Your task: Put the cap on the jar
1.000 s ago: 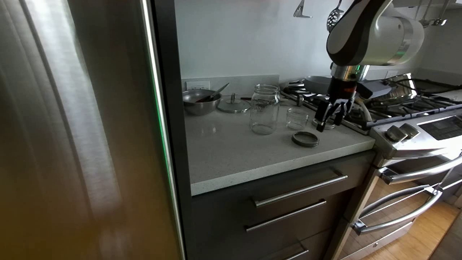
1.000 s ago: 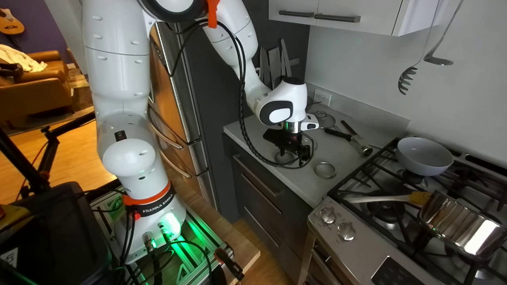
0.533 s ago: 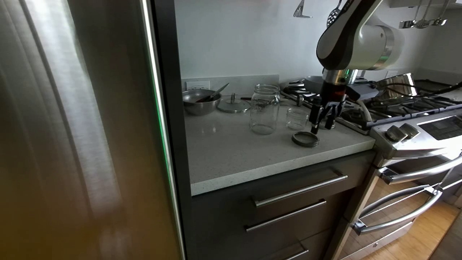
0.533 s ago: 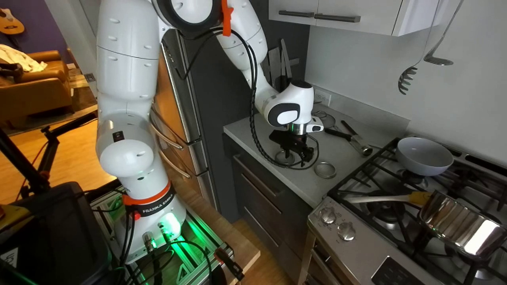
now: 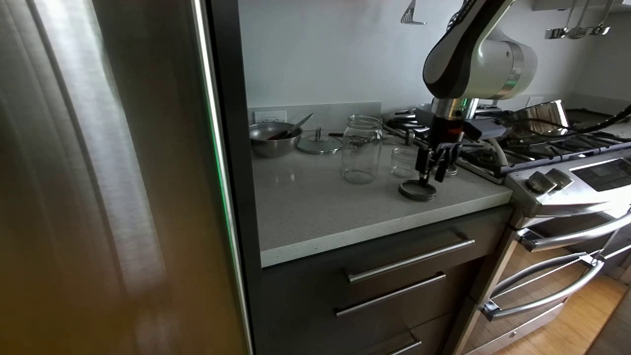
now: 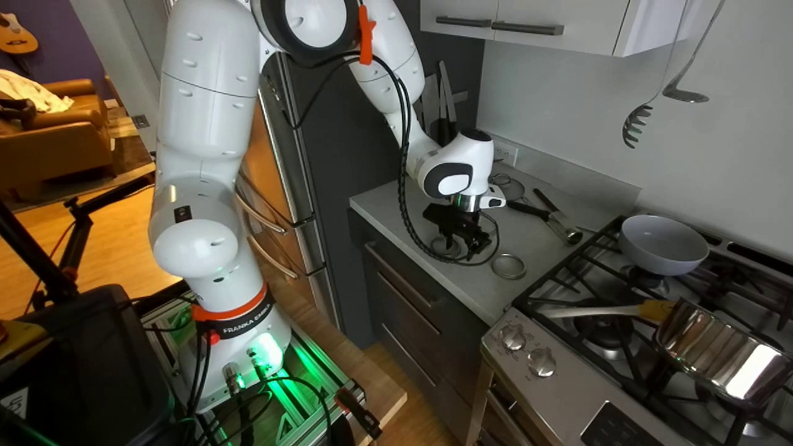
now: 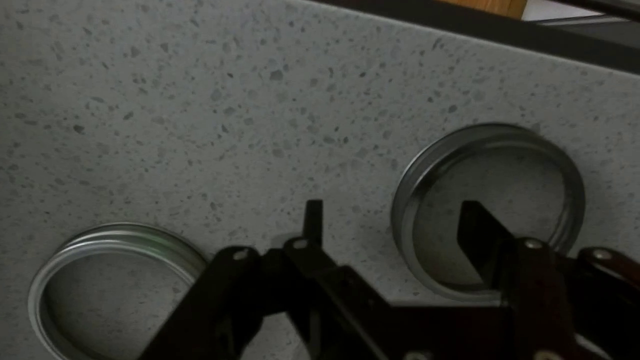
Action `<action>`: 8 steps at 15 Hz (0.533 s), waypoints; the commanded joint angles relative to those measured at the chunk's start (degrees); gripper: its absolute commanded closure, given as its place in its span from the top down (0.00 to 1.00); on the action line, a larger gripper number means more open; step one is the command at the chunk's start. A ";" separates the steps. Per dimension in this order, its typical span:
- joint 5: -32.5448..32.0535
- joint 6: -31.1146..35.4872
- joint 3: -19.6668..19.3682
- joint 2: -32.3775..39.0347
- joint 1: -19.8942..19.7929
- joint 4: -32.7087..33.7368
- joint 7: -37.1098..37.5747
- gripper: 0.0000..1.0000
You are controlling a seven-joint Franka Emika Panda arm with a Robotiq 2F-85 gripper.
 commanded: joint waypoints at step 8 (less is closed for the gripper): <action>0.56 -1.81 1.34 0.14 -0.79 1.03 -0.99 0.40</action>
